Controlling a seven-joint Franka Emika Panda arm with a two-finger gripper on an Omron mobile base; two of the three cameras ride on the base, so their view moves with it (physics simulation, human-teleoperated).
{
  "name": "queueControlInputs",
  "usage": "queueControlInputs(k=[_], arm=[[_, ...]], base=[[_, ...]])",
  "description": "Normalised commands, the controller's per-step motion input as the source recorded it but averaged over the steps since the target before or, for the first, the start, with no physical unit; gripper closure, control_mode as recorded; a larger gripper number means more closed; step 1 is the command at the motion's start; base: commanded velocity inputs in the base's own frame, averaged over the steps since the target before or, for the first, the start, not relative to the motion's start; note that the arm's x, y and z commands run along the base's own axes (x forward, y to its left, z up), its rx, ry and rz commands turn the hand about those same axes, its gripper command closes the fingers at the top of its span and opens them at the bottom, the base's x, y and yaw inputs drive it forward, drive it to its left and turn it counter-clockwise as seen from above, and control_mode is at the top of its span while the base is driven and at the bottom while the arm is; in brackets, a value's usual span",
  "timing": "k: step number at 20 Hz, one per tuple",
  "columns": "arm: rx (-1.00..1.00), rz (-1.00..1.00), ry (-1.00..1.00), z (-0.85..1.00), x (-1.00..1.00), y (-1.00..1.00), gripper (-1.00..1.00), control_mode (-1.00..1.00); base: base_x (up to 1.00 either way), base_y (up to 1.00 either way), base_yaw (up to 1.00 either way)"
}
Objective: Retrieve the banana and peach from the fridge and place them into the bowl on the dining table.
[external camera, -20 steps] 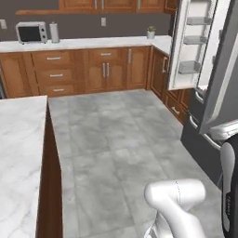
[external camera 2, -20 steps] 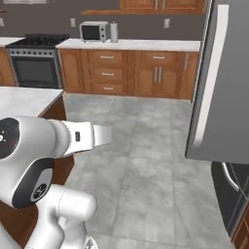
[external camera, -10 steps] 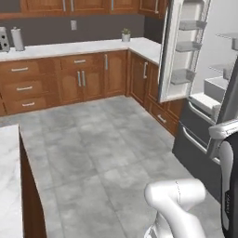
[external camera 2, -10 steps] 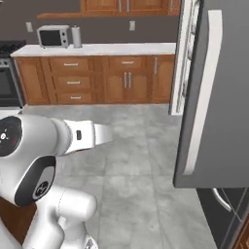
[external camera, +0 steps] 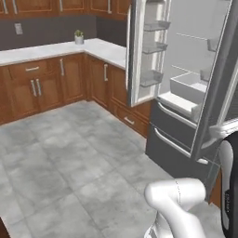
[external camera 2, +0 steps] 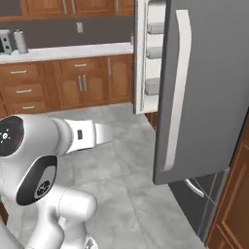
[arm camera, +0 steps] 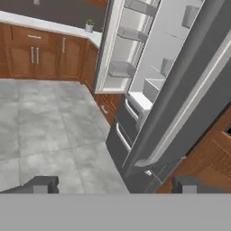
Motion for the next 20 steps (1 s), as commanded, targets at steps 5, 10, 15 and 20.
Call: queueControlInputs(k=[5,10,15,20], arm=[[0.0,0.0,0.0,0.0,0.0,0.0,-1.0,1.0],[0.0,0.0,0.0,0.0,0.0,0.0,-1.0,1.0],[0.0,0.0,0.0,0.0,0.0,0.0,-1.0,1.0],[0.0,0.0,0.0,0.0,0.0,0.0,-1.0,1.0]], base=[[0.63,0.36,-0.48],[0.63,0.79,-0.49],[0.56,0.62,-0.49],[0.52,0.31,-0.49]])
